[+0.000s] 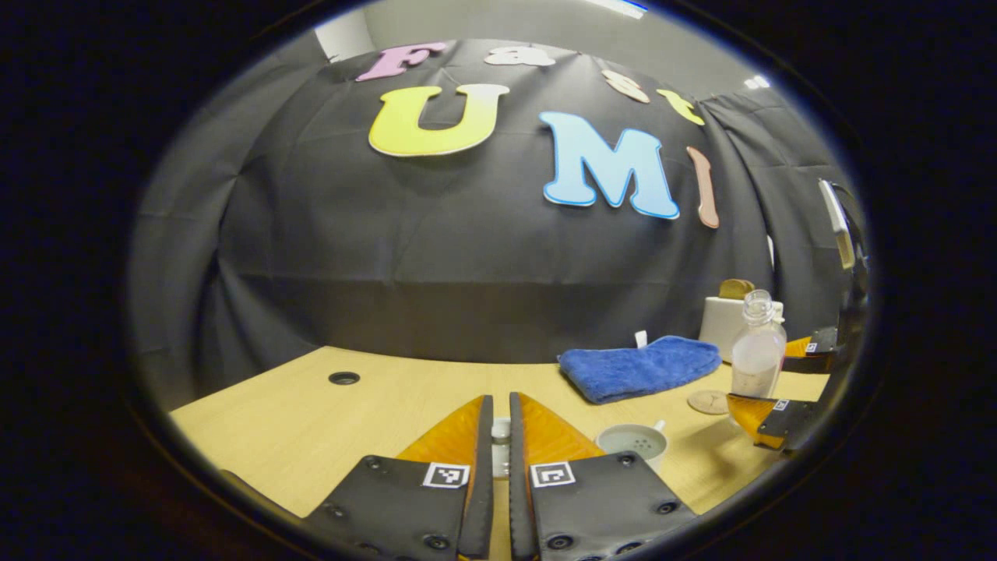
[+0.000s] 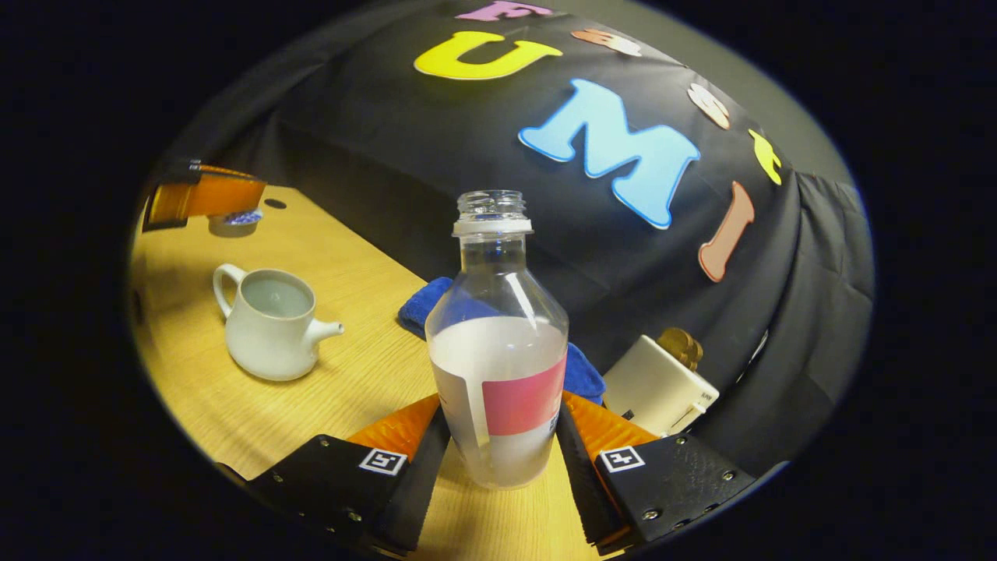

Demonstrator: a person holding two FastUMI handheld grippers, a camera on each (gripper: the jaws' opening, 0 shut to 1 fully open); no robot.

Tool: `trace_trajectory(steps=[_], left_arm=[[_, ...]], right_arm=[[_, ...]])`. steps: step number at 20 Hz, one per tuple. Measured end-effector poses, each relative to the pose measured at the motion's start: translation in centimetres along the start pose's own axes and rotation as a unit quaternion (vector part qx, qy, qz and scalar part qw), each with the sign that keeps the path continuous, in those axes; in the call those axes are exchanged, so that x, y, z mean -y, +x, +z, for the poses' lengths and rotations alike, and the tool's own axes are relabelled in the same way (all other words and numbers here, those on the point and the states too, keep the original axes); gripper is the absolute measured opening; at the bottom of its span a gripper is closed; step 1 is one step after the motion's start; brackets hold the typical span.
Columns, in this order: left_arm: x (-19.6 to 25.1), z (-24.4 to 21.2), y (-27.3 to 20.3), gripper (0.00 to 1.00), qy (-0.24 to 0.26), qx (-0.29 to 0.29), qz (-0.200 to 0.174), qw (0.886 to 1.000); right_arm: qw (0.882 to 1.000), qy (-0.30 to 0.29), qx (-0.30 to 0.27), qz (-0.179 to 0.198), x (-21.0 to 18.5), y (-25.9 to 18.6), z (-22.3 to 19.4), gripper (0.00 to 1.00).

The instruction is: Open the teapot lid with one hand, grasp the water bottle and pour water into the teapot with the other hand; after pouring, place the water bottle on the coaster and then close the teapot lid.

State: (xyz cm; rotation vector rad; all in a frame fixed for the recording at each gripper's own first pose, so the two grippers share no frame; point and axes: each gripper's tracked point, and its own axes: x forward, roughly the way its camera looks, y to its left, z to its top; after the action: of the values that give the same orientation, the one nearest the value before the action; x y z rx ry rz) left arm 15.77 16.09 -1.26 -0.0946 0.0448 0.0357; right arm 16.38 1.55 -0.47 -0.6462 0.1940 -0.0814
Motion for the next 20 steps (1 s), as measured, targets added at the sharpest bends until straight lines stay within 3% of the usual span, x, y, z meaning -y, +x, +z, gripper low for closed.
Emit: trace_trajectory(steps=[5,11,20], left_arm=[[-1.6,-0.3,0.0,0.14,-0.014,-0.005,0.012,1.0],[-1.8,-0.4,0.2,0.16,-0.013,-0.006,0.007,1.0],[-2.2,0.3,-0.1,0.15,-0.026,0.005,0.007,1.0]], right_arm=[[0.995,-0.096,0.016,0.01,-1.3,0.5,1.9,0.75],[0.973,-0.231,0.018,0.0,-1.1,1.6,2.4,0.75],[0.915,-0.4,0.038,-0.03,-0.4,3.0,3.9,0.75]])
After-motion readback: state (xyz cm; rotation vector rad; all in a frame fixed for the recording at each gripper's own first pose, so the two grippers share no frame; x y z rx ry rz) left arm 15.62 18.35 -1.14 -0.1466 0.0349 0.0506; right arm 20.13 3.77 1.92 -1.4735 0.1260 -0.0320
